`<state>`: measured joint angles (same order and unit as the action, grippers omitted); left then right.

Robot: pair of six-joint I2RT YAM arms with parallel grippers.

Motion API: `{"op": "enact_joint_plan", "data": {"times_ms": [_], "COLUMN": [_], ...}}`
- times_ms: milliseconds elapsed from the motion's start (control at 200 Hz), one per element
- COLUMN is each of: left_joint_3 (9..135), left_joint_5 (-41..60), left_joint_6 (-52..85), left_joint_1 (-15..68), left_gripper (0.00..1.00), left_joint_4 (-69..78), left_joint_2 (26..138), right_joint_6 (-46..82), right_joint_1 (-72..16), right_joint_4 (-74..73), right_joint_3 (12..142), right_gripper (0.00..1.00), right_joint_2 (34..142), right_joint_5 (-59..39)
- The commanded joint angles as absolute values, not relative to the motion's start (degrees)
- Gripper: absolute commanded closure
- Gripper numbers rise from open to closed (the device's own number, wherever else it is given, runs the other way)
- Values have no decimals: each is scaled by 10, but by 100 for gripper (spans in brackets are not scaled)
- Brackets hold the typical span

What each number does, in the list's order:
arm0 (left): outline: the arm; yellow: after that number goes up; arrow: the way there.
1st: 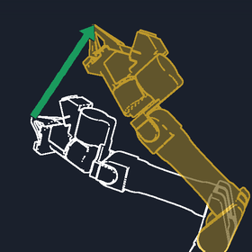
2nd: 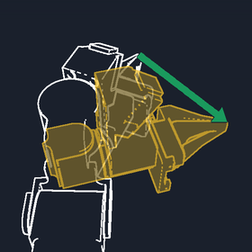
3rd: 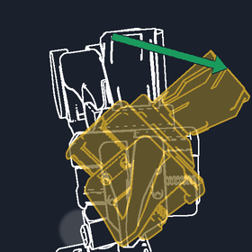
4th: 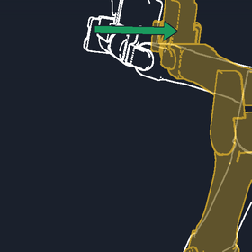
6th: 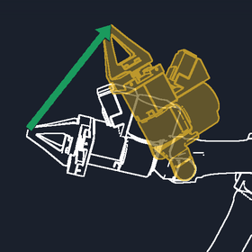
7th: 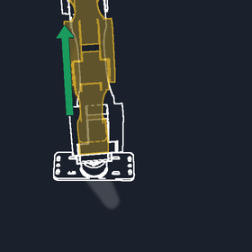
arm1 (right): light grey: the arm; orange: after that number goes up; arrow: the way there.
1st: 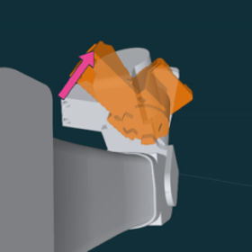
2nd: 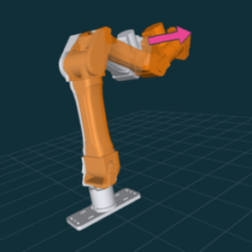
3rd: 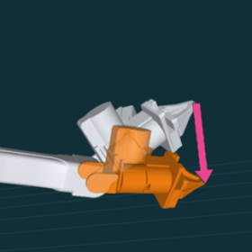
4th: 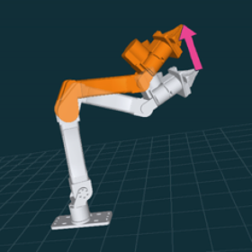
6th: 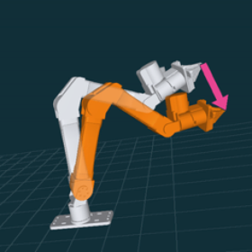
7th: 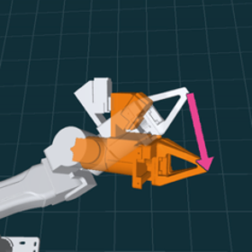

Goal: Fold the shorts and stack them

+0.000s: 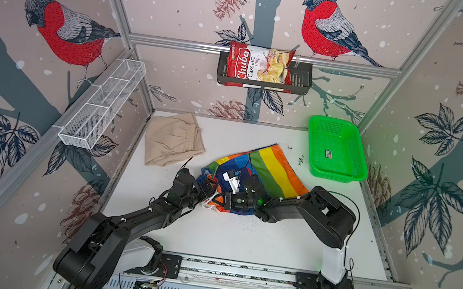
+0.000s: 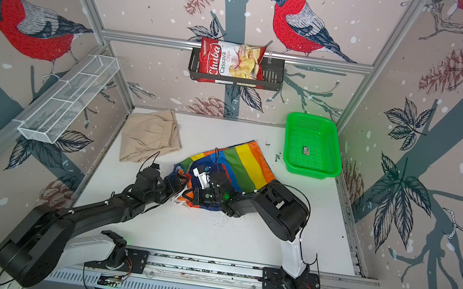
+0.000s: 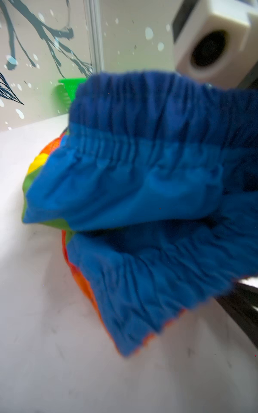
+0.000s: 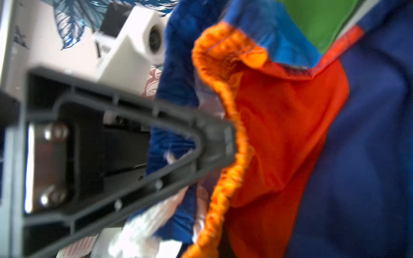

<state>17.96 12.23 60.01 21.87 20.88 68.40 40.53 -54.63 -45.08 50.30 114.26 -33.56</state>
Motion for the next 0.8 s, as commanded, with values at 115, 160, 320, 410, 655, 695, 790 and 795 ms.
{"op": "enact_joint_plan", "data": {"times_ms": [115, 160, 320, 410, 655, 695, 790, 795], "left_joint_3": [207, 208, 207, 203, 228, 240, 282, 285], "left_joint_5": [148, 152, 164, 169, 129, 120, 93, 92], "left_joint_6": [620, 623, 625, 621, 580, 566, 527, 525], "left_joint_1": [221, 221, 221, 221, 221, 220, 216, 215], "left_gripper": [2, 2, 6, 26, 93, 97, 100, 100], "left_joint_4": [293, 298, 292, 287, 184, 160, 79, 73], "left_joint_2": [715, 720, 735, 735, 713, 712, 719, 720], "right_joint_6": [397, 389, 363, 356, 347, 341, 318, 317], "right_joint_1": [-561, -564, -571, -571, -570, -569, -558, -557], "right_joint_4": [-434, -422, -383, -378, -372, -362, -318, -317], "right_joint_3": [520, 525, 538, 538, 526, 522, 505, 503], "right_gripper": [94, 94, 94, 91, 66, 62, 47, 46], "right_joint_2": [1155, 1160, 1158, 1149, 1118, 1103, 1040, 1036], "right_joint_5": [-347, -342, -313, -301, -283, -279, -265, -263]}}
